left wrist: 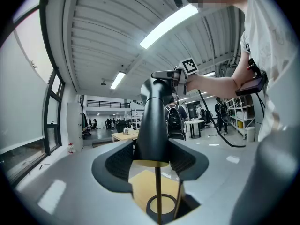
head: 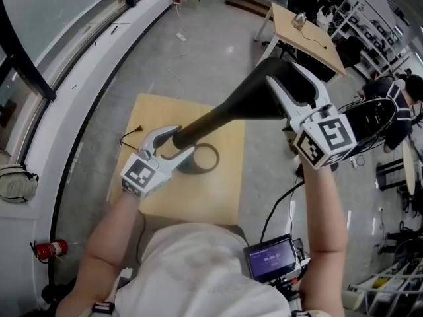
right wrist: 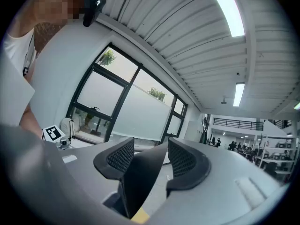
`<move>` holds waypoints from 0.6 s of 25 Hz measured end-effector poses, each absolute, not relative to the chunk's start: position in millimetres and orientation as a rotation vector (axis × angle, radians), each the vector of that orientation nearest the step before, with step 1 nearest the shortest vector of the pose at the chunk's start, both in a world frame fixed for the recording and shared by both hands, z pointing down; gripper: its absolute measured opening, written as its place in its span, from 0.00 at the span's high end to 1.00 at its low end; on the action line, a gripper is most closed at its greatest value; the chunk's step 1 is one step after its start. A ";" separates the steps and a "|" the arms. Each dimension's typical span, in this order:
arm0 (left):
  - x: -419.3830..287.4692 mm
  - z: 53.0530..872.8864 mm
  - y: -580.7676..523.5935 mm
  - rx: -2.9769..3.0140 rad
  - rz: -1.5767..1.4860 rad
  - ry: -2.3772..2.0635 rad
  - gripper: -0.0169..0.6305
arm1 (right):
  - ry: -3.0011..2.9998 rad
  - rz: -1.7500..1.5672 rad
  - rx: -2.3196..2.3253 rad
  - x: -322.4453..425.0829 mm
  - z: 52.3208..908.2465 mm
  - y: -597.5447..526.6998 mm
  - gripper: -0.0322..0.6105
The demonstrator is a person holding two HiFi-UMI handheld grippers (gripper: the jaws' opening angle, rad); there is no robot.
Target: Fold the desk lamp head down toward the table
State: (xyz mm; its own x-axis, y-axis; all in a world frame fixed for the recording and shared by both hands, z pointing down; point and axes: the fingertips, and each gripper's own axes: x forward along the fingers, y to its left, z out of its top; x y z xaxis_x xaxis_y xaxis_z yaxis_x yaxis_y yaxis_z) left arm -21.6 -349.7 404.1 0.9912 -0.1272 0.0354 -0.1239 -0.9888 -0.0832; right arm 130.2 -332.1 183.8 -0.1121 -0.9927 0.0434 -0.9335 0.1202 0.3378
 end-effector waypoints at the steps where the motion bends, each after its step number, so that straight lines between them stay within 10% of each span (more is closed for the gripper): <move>1: -21.3 403.9 -349.8 -3.052 -0.058 0.189 0.62 | -2.144 -0.327 1.902 130.6 183.6 -332.2 0.57; 15: -25.7 403.0 -363.1 -3.019 -0.097 0.150 0.63 | -2.161 -0.351 1.920 130.4 182.1 -343.1 0.59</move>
